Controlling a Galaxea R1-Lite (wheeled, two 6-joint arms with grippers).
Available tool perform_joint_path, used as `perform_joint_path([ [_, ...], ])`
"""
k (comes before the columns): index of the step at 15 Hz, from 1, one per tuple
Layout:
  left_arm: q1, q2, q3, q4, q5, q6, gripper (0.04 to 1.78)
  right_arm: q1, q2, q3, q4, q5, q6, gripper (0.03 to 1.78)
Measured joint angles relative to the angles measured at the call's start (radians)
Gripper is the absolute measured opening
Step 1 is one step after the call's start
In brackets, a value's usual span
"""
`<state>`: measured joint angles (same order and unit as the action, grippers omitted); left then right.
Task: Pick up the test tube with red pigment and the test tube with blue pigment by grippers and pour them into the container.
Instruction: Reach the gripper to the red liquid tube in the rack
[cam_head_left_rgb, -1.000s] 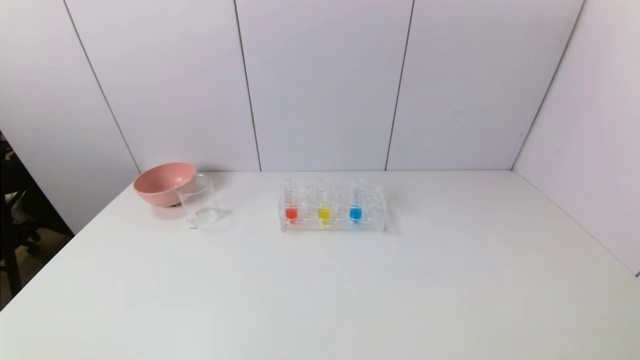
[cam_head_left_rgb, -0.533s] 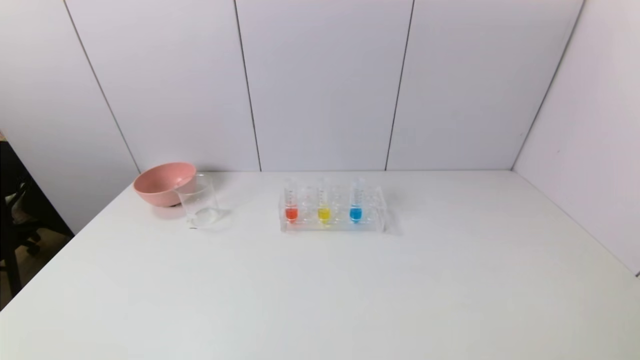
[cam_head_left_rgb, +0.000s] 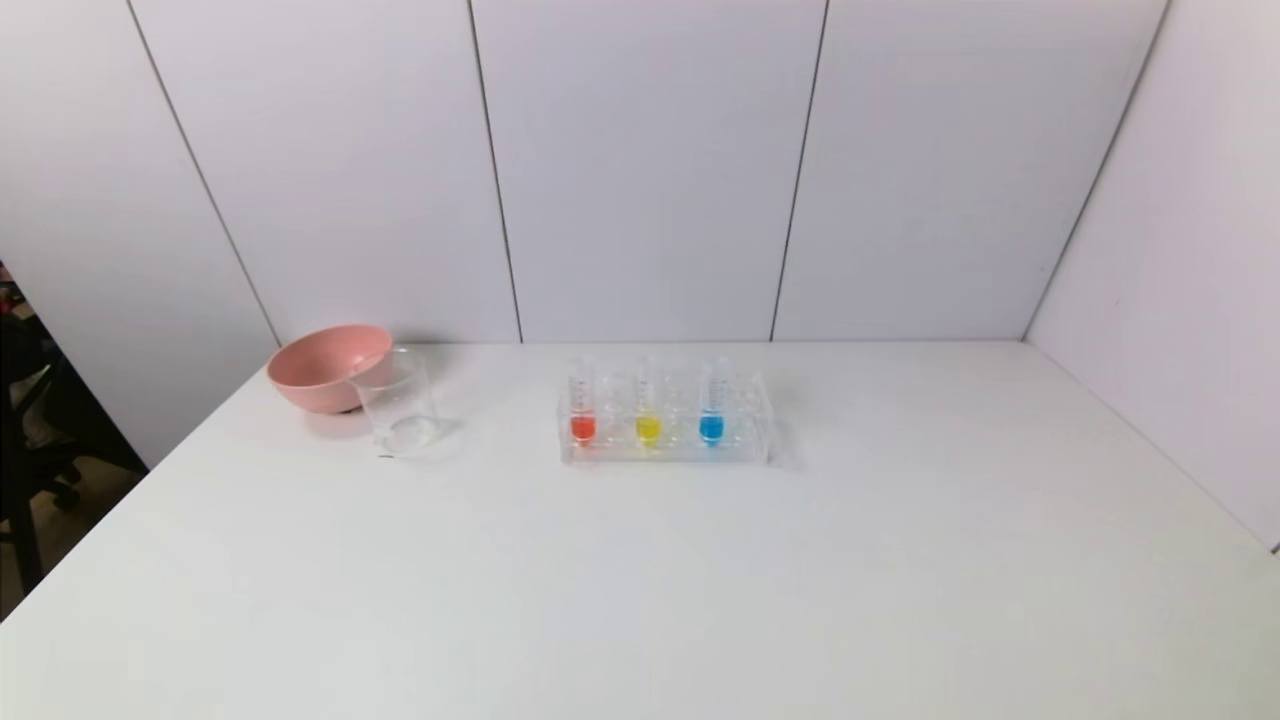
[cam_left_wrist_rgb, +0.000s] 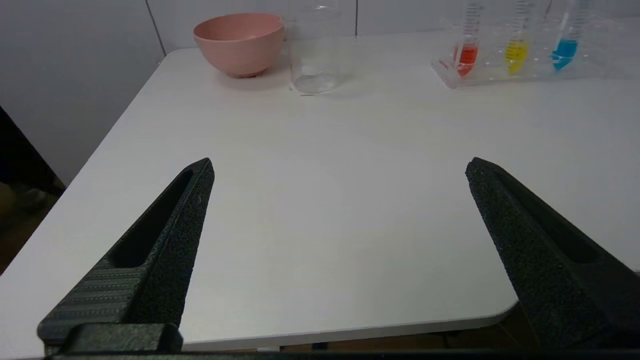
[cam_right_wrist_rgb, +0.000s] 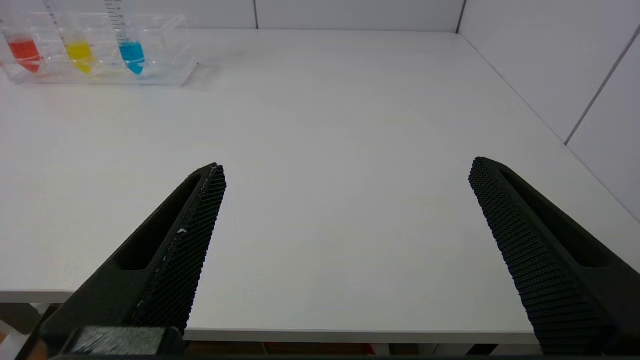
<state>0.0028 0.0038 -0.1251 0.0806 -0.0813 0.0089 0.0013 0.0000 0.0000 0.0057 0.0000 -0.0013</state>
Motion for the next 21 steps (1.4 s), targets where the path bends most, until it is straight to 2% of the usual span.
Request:
perform_joint_path([
  [6,0.000,0.100,-0.202,0.033,-0.078,0.000,1.76,0.000,0.000,0.000,0.000,0.000,0.000,1.77],
  [11,-0.002,0.276,-0.353,0.025,-0.076,-0.005,1.76,0.000,0.000,0.000,0.000,0.000,0.000,1.77],
  [14,-0.003,0.394,-0.441,0.014,-0.118,-0.006,1.76,0.000,0.000,0.000,0.000,0.000,0.000,1.77],
  [21,-0.003,0.686,-0.538,-0.182,-0.186,-0.006,1.76,0.000,0.000,0.000,0.000,0.000,0.000,1.77],
])
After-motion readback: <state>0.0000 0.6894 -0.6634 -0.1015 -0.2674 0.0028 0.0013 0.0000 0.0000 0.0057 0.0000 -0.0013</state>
